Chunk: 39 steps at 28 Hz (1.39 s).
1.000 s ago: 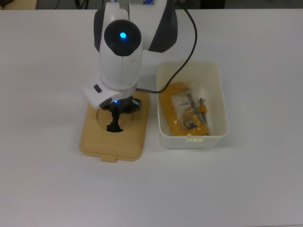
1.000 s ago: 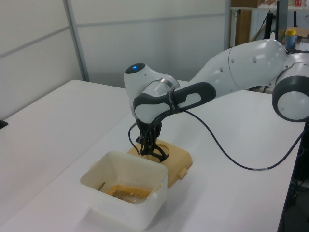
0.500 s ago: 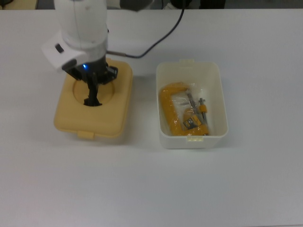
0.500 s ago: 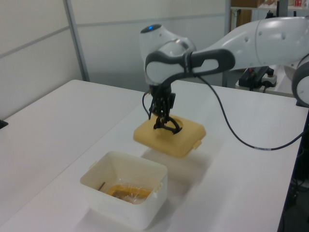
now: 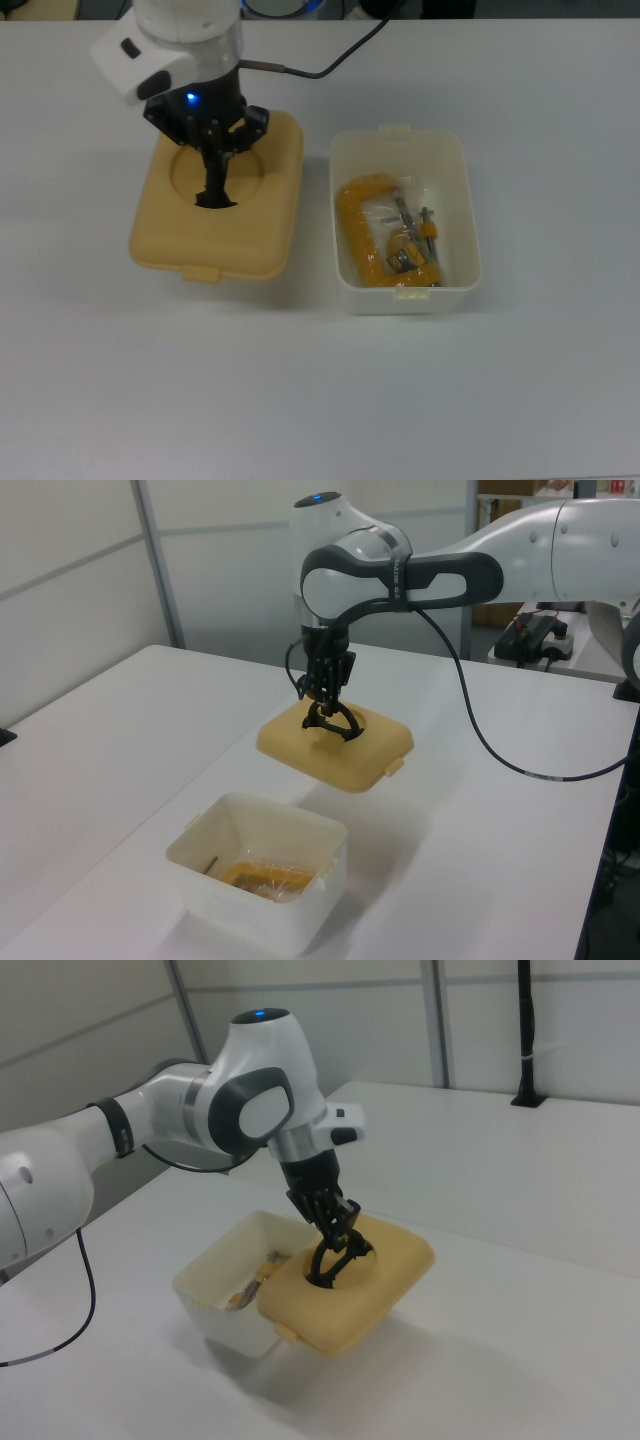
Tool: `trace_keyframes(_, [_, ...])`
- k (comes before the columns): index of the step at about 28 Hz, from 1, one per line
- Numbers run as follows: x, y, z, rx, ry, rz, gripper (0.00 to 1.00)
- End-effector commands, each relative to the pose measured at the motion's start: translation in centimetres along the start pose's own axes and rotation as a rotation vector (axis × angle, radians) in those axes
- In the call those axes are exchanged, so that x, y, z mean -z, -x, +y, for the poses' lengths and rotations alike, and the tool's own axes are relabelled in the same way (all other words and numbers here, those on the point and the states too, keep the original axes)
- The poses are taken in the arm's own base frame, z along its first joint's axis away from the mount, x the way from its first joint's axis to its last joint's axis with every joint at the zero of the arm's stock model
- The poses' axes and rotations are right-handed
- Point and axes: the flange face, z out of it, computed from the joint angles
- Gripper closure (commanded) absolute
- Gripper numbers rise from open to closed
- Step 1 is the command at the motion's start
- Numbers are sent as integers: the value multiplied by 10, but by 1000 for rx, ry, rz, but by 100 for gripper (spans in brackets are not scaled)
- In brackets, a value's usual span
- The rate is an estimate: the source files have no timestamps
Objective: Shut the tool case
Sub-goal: 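Lift the tan lid and carry it over the white box, then lower the lid onto the box rim and press it down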
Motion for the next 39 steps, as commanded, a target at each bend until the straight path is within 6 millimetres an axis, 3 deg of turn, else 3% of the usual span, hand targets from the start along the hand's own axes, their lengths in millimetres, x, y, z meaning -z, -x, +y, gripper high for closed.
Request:
trace_keyframes(1, [12,7,-34,-23,-13,-6,100])
trace_keyframes(5, [11,12,-62,-27,-5,-8,100])
trace_keyframes(9, [12,15,-79,-29,-7,-6,100])
trace_keyframes(12, [8,21,-112,-4,-1,-10,100])
trace_keyframes(25, [-1,42,-189,39,28,-14,100])
trace_keyframes(29, [-1,46,-198,51,30,-12,100])
trace_keyframes(31, [-11,44,-200,49,37,-26,100])
trace_keyframes(39, [-20,48,-216,52,50,-31,100])
